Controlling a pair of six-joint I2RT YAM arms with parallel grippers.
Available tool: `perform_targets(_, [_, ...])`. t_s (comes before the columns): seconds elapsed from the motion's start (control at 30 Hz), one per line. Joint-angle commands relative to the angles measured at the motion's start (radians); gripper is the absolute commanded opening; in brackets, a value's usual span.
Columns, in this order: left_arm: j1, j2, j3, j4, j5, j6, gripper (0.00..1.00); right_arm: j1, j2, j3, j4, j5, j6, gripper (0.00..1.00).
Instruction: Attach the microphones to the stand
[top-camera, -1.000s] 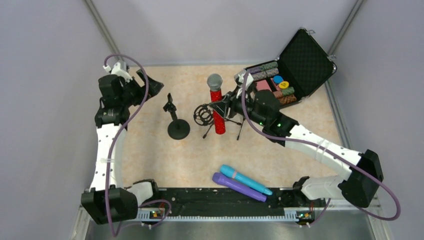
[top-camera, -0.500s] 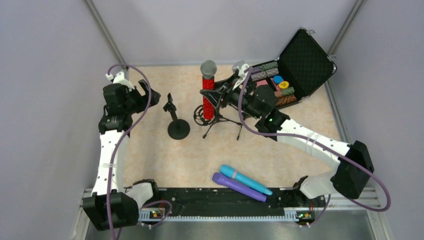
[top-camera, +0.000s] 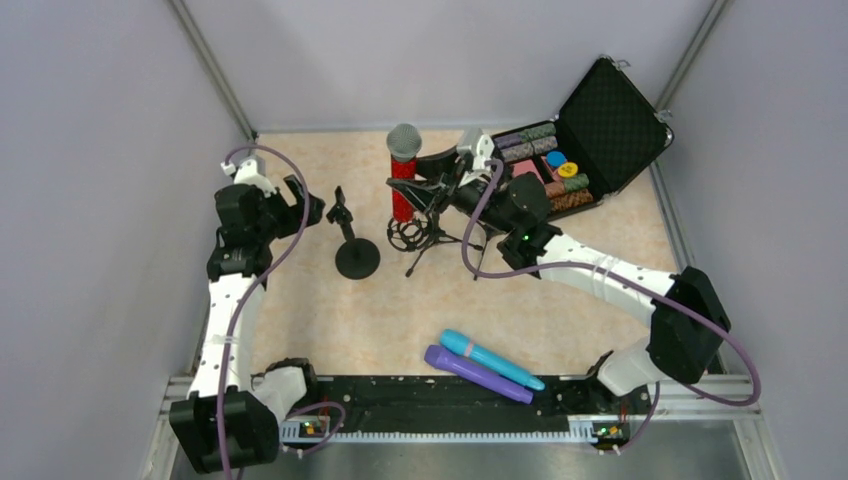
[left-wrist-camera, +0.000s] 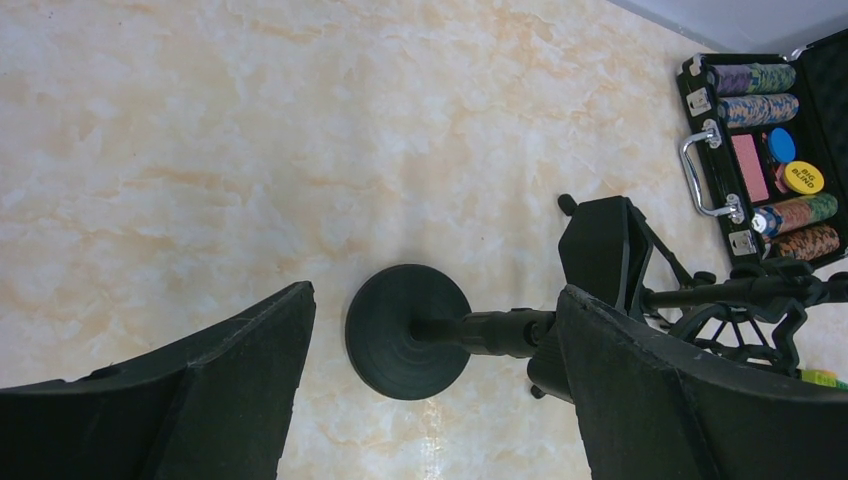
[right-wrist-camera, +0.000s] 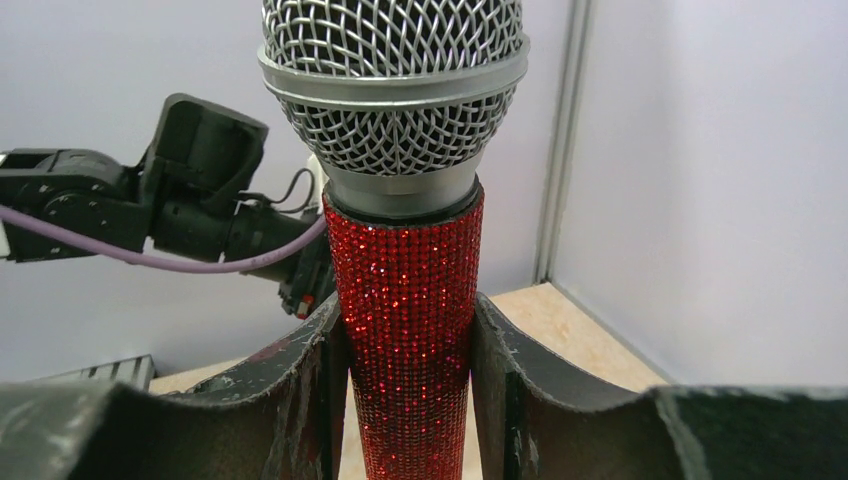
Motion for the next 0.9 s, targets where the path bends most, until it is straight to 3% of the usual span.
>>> perform_targets(0.0, [0.003, -0.024, -0.023, 0.099, 0.044, 0.006, 0.94, -0.005, 0.022, 0.019, 0.136, -0.137, -0.046, 0.0])
perform_targets(0.27, [0.003, -0.031, -0.025, 0.091, 0.037, 0.012, 0.93, 0.007, 0.024, -0.023, 0.12, -0.135, -0.153, 0.0])
perform_targets(0.87, [0.002, -0.045, -0.013, 0.042, -0.024, 0.054, 0.93, 0.014, 0.068, -0.103, 0.199, -0.112, -0.132, 0.0])
